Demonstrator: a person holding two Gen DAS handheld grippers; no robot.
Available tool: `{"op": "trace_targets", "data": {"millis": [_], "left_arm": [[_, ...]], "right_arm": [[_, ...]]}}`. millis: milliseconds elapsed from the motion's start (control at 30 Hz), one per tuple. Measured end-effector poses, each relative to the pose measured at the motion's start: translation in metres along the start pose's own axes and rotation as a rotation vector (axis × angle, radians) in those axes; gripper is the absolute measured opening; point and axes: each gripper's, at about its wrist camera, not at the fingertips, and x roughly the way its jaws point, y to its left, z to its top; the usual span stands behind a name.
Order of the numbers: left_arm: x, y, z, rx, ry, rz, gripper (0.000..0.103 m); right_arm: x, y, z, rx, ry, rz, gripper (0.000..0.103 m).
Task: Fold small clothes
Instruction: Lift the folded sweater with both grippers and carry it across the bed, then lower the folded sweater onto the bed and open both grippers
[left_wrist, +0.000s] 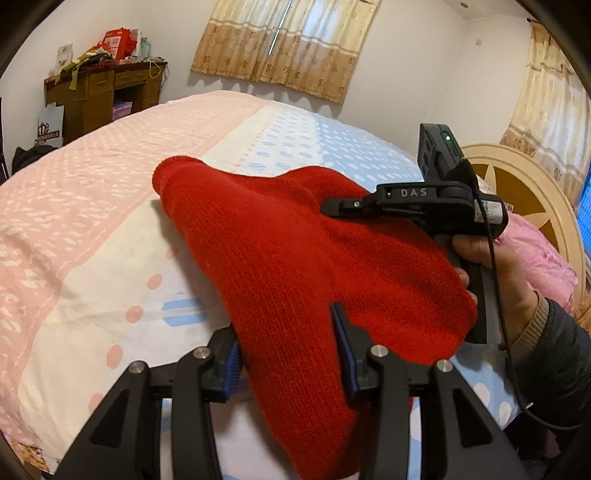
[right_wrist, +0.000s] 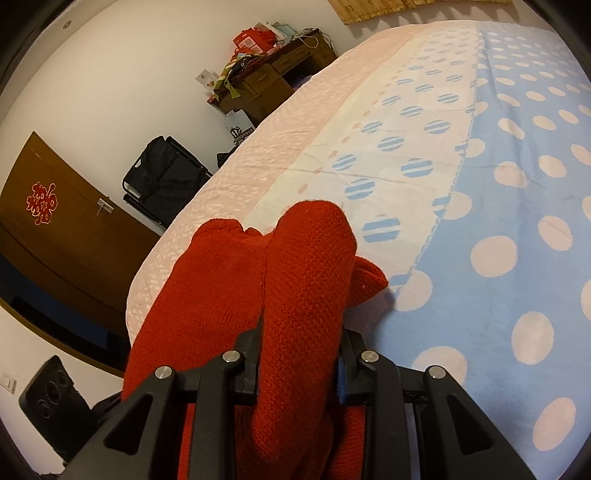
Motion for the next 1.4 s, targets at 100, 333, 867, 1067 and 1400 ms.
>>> {"op": "trace_targets", "data": {"millis": [100,333,867,1067,1400], "left_arm": [[-0.006,-0.006,0.002,0.023,0.016,0.031,0.046],[-0.026,-0.012,0.008,0.085,-0.010,0.080,0.051],[0.013,0.027,0.015,0.032,-0.007,0.184,0.079],[0.020,0.028,0.002,0.026,-0.026,0.188,0.089],[-0.035,0.004,0.008,0.067,-0.146,0.227,0.096]], "right_arm": [[-0.001,0.001,0.000,-0.015,0.001,-0.019,0.030],[-0.010,-0.016,-0.002,0.064,-0.010,-0.046,0.045],[-0.051,0.044,-0.039,-0.057,-0.030,0.029,0.056],[-0.050,0.012,-0.047,0.045,-0.046,0.026,0.056],[-0.129,0.081,-0.079,-0.108,-0.295,-0.269,0.061]]}}
